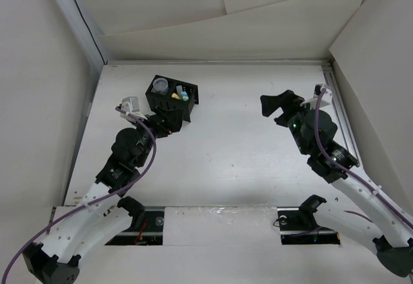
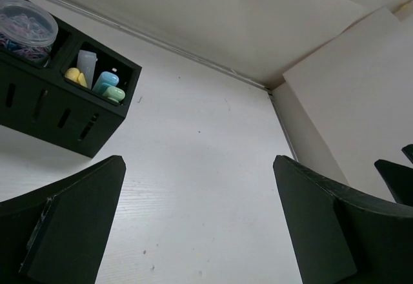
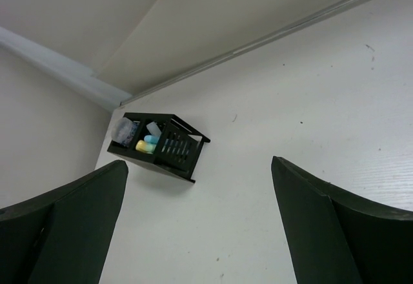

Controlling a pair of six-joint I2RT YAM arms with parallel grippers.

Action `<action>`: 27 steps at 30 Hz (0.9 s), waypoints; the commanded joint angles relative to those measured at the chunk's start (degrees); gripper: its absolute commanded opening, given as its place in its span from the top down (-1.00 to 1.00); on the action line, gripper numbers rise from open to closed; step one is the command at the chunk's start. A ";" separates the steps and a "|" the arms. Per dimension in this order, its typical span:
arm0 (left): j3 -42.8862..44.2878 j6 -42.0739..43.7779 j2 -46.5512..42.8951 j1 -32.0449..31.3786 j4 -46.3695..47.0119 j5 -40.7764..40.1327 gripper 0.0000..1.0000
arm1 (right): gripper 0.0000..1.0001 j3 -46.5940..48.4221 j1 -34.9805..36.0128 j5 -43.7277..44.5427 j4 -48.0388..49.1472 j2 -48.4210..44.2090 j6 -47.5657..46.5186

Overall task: Sort the stationery into containers
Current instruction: Reset both arms

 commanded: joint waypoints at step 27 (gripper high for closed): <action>0.67 -0.37 -9.57 0.14 -8.06 -2.52 -1.00 | -1.00 10.81 0.25 -7.27 -8.90 6.89 -1.70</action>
